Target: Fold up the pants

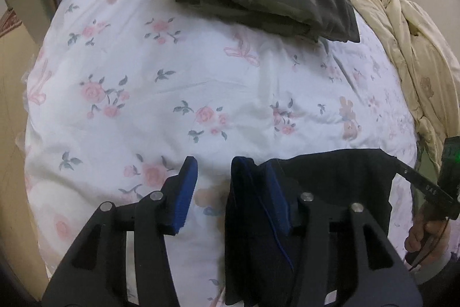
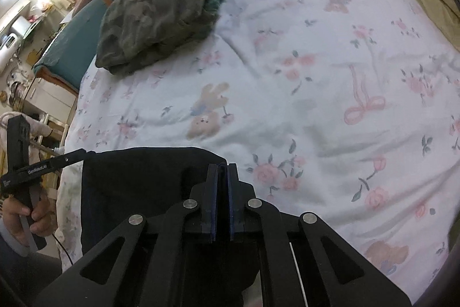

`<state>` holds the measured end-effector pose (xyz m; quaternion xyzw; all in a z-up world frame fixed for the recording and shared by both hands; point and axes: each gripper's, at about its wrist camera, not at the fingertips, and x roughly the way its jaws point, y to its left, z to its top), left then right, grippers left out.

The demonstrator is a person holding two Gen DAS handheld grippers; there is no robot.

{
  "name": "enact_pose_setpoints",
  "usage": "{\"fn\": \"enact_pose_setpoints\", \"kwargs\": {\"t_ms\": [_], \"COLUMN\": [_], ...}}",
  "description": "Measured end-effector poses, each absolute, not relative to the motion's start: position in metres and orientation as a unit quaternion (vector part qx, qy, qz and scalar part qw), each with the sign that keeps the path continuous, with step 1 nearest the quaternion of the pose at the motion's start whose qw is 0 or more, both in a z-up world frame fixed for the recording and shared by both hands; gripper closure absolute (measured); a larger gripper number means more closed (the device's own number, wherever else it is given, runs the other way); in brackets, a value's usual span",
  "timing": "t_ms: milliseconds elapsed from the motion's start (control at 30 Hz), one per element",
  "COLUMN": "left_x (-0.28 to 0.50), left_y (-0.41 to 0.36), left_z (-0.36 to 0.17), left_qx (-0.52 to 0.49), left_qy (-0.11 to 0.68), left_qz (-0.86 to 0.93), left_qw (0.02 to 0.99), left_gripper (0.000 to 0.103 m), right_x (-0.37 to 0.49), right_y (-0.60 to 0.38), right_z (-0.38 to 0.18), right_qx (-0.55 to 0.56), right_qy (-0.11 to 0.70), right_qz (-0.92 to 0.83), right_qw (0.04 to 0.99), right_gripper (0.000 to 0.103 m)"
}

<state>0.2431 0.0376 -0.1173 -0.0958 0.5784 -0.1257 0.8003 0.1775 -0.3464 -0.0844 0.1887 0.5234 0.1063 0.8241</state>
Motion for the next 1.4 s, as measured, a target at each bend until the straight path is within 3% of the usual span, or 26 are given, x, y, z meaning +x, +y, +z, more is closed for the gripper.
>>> {"fn": "enact_pose_setpoints", "kwargs": {"t_ms": [100,300,367,400,433,767,1133,1400], "left_x": [0.244,0.244,0.245,0.246,0.247,0.212,0.133,0.054], "left_y": [0.035,0.016,0.005,0.002,-0.001,0.003,0.003,-0.026], "left_z": [-0.123,-0.133,-0.137,-0.139,-0.142,-0.092,-0.06,-0.065], "left_qx": [-0.098,-0.094,-0.075,-0.076,-0.079,-0.027,0.065,0.189], "left_qy": [0.582,0.58,0.575,0.581,0.589,0.524,0.489,0.483], "left_qz": [-0.125,-0.151,-0.165,-0.176,-0.187,-0.204,-0.231,-0.267], "left_qw": [0.797,0.795,0.798,0.791,0.782,0.826,0.839,0.812], "left_gripper": [0.036,0.036,0.056,0.083,0.09,0.092,0.092,0.092], "right_x": [0.18,0.18,0.181,0.181,0.181,0.162,0.085,0.048], "right_y": [-0.348,-0.349,-0.351,-0.352,-0.352,-0.346,-0.331,-0.326], "right_z": [-0.087,-0.086,-0.086,-0.085,-0.085,-0.056,-0.031,-0.053], "right_qx": [0.193,0.194,0.197,0.2,0.2,0.179,0.13,0.11], "right_qy": [0.525,0.526,0.526,0.526,0.526,0.498,0.482,0.544], "right_qz": [0.104,0.11,0.112,0.114,0.116,0.138,0.134,0.087], "right_qw": [0.822,0.821,0.82,0.819,0.818,0.837,0.856,0.827], "right_gripper": [0.098,0.098,0.098,0.098,0.098,0.098,0.098,0.098]}}
